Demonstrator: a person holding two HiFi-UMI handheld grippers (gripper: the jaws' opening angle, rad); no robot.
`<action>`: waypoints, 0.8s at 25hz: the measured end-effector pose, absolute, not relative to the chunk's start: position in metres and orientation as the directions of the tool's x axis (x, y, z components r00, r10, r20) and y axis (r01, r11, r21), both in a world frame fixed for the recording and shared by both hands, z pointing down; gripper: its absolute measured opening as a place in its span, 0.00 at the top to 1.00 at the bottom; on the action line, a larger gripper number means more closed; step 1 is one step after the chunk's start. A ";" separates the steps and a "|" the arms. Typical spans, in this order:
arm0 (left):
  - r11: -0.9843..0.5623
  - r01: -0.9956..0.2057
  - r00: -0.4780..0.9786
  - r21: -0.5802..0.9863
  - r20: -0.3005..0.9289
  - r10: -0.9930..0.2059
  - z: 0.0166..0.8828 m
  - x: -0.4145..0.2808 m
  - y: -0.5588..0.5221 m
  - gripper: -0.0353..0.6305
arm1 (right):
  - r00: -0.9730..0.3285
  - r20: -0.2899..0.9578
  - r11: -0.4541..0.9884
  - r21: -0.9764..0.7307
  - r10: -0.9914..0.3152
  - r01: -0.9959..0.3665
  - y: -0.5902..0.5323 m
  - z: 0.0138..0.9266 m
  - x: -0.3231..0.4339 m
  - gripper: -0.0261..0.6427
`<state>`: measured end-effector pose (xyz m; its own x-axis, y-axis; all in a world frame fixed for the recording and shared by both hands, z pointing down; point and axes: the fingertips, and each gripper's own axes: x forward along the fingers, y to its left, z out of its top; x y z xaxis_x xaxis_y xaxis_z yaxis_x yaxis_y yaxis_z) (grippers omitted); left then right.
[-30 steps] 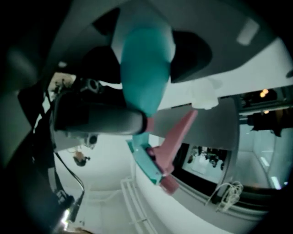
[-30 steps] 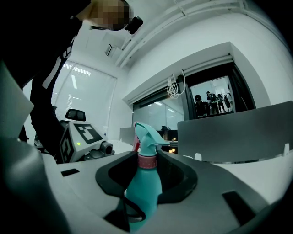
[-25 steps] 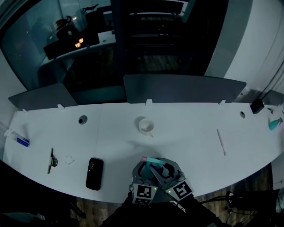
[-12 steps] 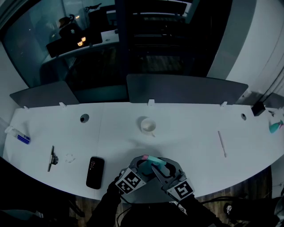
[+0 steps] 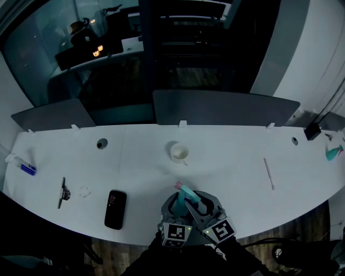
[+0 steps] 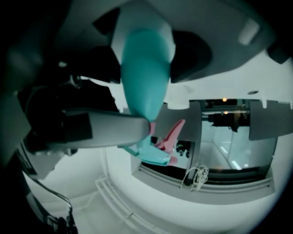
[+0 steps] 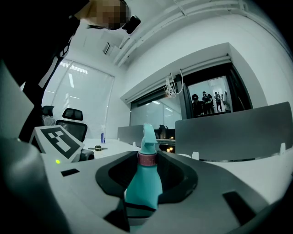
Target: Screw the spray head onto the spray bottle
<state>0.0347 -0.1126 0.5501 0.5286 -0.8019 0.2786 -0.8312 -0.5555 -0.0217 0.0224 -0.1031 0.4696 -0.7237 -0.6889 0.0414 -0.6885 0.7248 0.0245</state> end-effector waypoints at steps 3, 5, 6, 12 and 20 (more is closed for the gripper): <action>-0.593 -0.805 0.562 -0.026 0.289 -0.775 0.554 0.034 -0.110 0.43 | -0.725 0.042 0.726 0.051 -0.687 -0.686 -0.102 0.468 0.020 0.77; -0.604 -0.797 0.575 -0.015 0.290 -0.765 0.555 0.033 -0.107 0.43 | -0.722 0.035 0.722 0.051 -0.691 -0.690 -0.101 0.465 0.020 0.77; -0.611 -0.791 0.585 -0.007 0.284 -0.760 0.553 0.034 -0.105 0.43 | -0.719 0.031 0.720 0.045 -0.694 -0.693 -0.100 0.465 0.022 0.77; -0.645 -0.764 0.615 -0.018 0.285 -0.736 0.551 0.038 -0.096 0.39 | -0.723 0.043 0.724 0.016 -0.690 -0.690 -0.098 0.466 0.028 0.70; -0.614 -0.784 0.575 -0.090 0.269 -0.773 0.542 0.004 -0.084 0.35 | -0.703 0.048 0.705 0.028 -0.709 -0.709 -0.085 0.462 0.047 0.66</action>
<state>0.0044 -0.0840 0.5422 0.5746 -0.7729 0.2693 -0.7840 -0.6142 -0.0901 0.0475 -0.0853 0.4624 -0.7033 -0.7093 0.0483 -0.7089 0.7048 0.0277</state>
